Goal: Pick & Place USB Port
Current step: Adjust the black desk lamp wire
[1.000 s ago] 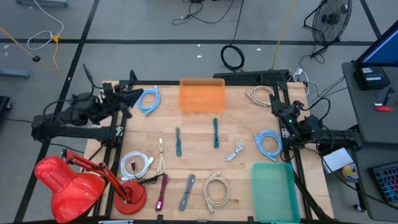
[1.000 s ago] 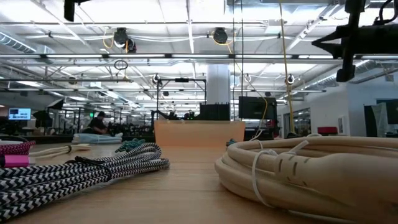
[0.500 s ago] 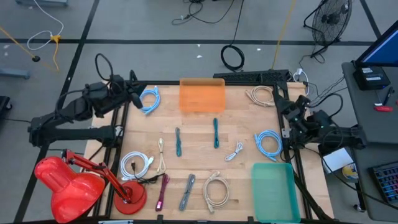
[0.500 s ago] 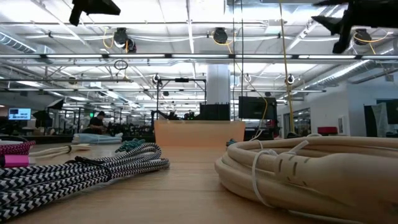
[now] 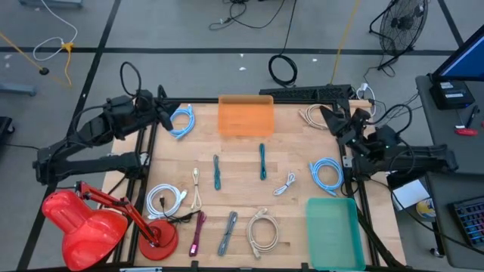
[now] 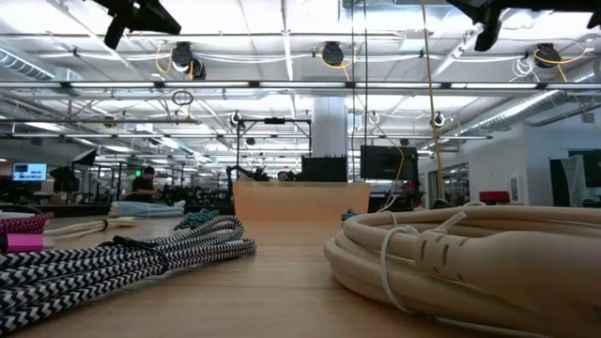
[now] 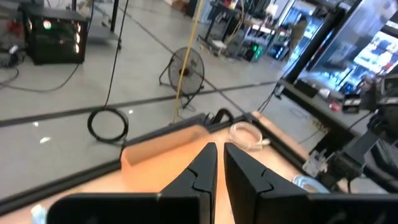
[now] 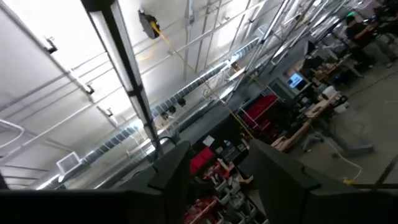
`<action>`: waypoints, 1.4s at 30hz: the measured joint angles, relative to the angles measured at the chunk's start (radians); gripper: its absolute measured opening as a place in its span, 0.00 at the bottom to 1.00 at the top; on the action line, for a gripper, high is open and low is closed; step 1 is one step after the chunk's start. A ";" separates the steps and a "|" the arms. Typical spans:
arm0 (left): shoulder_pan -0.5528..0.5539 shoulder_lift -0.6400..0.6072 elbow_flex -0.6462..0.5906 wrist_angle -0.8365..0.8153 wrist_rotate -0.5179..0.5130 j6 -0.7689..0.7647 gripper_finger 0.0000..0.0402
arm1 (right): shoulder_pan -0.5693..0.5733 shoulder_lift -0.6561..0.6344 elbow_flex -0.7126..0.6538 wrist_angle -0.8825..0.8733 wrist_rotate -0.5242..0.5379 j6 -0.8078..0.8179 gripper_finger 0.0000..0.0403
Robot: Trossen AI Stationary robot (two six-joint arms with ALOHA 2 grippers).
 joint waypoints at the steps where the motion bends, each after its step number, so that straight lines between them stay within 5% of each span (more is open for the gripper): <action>1: 0.004 0.000 0.000 -0.016 0.006 0.000 0.08 | 0.000 0.012 0.000 0.011 -0.007 0.002 0.39; 5: 0.008 0.000 0.000 -0.099 0.056 0.006 0.08 | 0.000 0.046 0.000 0.027 -0.036 0.028 0.39; 10: 0.006 -0.001 0.000 -0.280 0.366 0.114 0.08 | 0.000 0.066 0.001 0.028 -0.064 0.064 0.39; 14: -0.003 -0.001 0.000 -0.548 0.484 0.098 0.08 | 0.000 0.066 0.002 0.031 -0.084 0.083 0.39; 17: -0.036 0.001 0.000 -0.781 0.478 0.190 0.08 | 0.000 0.066 0.002 0.029 -0.084 0.081 0.39; 23: -0.098 0.009 0.000 -1.045 0.292 0.331 0.08 | -0.001 0.067 0.002 0.025 -0.083 0.051 0.39; 32: -0.204 0.009 -0.003 -1.069 0.280 0.290 0.08 | -0.001 0.067 0.002 -0.017 -0.083 0.067 0.39; 38: -0.330 0.008 -0.106 -0.908 0.465 0.131 0.08 | 0.000 0.077 0.002 -0.035 -0.084 0.095 0.39; 42: -0.485 0.022 -0.192 -0.772 0.501 0.015 0.08 | 0.000 0.084 0.002 -0.062 -0.084 0.090 0.39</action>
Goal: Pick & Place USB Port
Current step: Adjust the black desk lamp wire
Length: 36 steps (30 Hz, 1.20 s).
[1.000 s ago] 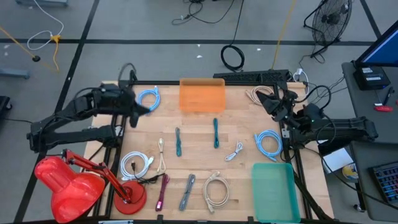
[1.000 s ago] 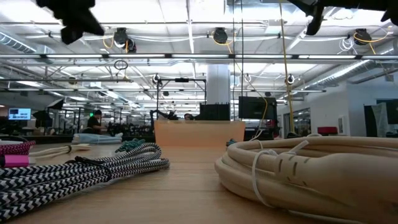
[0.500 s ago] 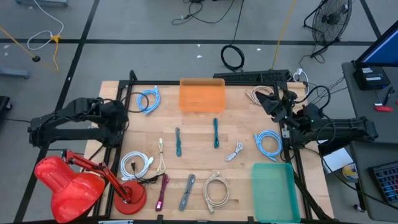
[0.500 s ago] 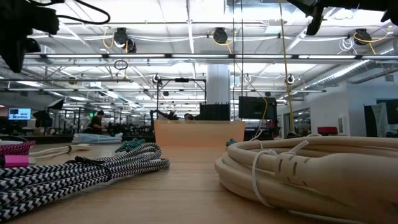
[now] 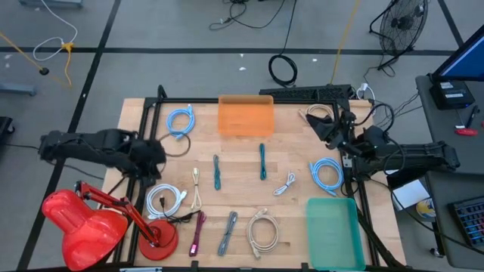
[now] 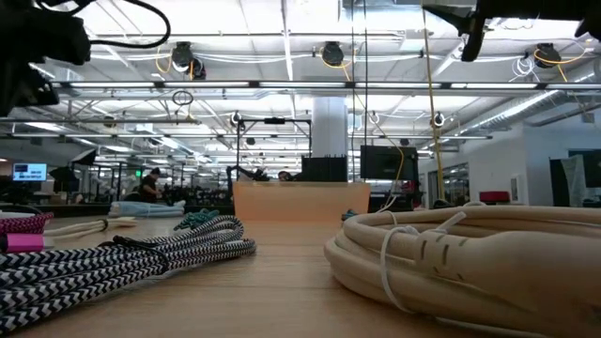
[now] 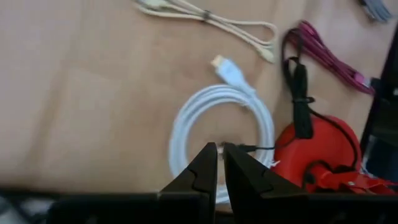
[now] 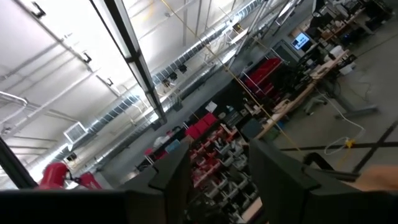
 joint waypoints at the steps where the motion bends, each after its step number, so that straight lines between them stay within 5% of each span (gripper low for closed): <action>1: -0.041 0.009 -0.019 0.045 0.001 -0.027 0.08 | 0.000 0.002 0.000 -0.008 0.000 0.000 0.39; 8: -0.332 0.158 -0.086 0.432 0.026 -0.015 0.08 | 0.000 0.026 0.000 -0.034 0.001 0.005 0.39; 17: -0.500 0.393 -0.040 0.500 0.144 0.202 0.08 | 0.000 0.049 0.000 -0.042 0.008 0.017 0.39; 25: -0.558 0.450 -0.038 0.475 0.041 0.269 0.08 | 0.000 0.051 0.000 -0.080 0.009 0.021 0.39; 36: -0.466 0.439 -0.040 0.413 -0.128 0.247 0.08 | 0.000 0.051 0.000 -0.086 0.008 0.021 0.39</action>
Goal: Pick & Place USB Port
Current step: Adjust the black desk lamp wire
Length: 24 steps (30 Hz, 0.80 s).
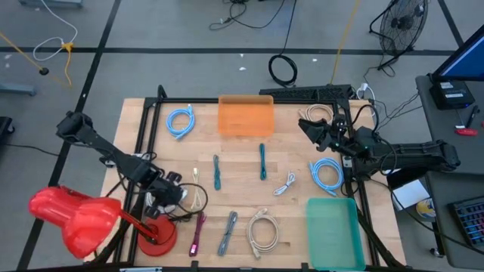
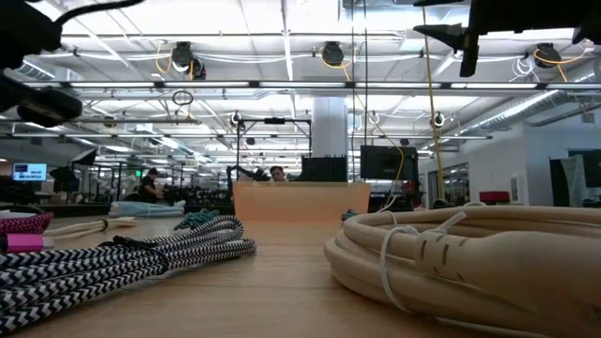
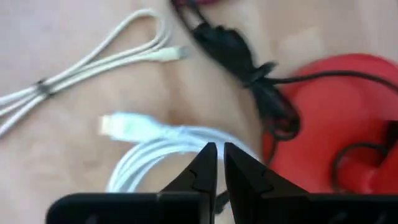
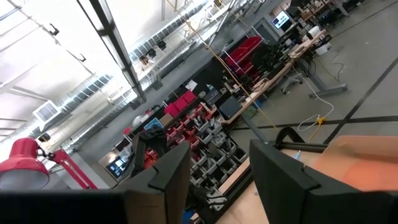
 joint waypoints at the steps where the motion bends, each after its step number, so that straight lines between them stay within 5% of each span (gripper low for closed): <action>1: 0.010 0.001 0.000 -0.013 -0.027 -0.004 0.08 | 0.000 0.000 0.000 0.000 0.000 0.000 0.39; 14: 0.248 0.004 0.000 -0.079 -0.112 -0.091 0.08 | 0.000 0.000 0.000 -0.001 -0.002 0.000 0.39; 18: 0.314 0.004 0.000 -0.160 -0.081 -0.329 0.08 | 0.000 0.000 0.000 -0.002 -0.005 0.014 0.39; 24: 0.354 0.004 0.000 -0.304 0.148 -0.726 0.08 | 0.000 0.000 -0.001 -0.045 -0.005 0.040 0.39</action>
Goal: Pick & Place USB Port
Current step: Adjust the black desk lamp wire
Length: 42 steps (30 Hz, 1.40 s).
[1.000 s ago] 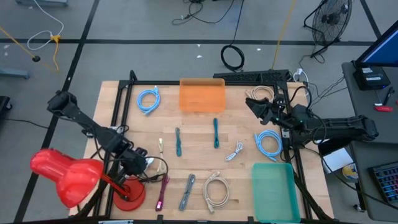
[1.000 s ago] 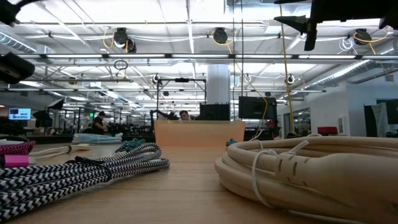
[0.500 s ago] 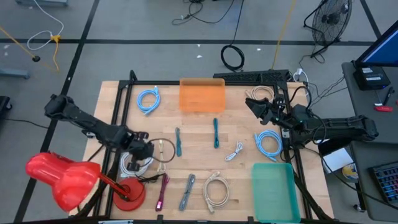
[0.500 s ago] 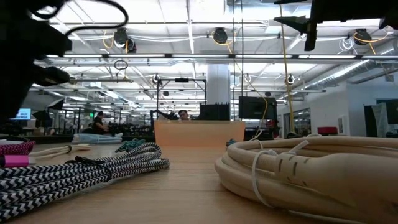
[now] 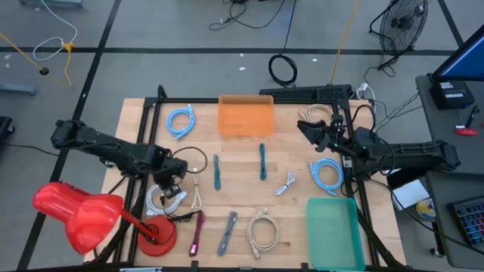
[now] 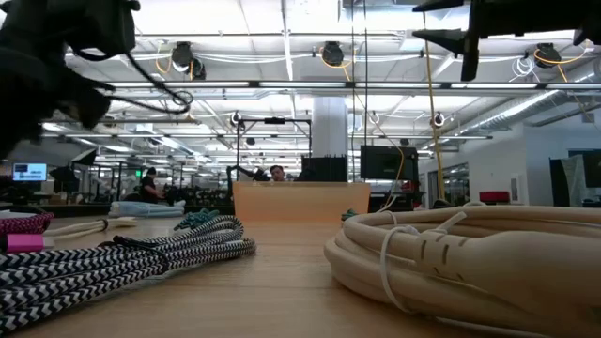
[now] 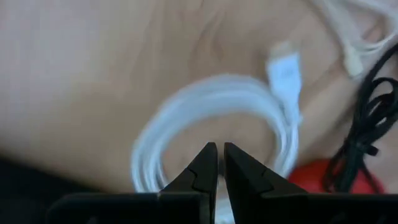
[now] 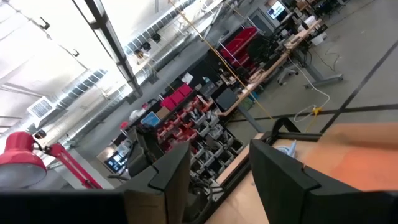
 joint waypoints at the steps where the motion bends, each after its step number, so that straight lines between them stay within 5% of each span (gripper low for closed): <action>1: -0.004 0.000 0.000 -0.027 0.021 -0.062 0.08 | 0.000 0.000 0.000 -0.007 0.000 0.009 0.39; 12: -0.027 -0.002 0.002 -0.001 0.064 -0.237 0.11 | 0.000 0.000 0.000 -0.017 -0.001 0.004 0.39; 26: -0.067 0.065 0.001 -0.008 0.147 -0.272 0.61 | 0.000 0.000 0.000 -0.067 -0.003 -0.008 0.39; 42: -0.182 0.160 -0.065 0.160 0.079 -0.390 0.64 | 0.000 0.000 0.000 -0.066 -0.002 -0.009 0.39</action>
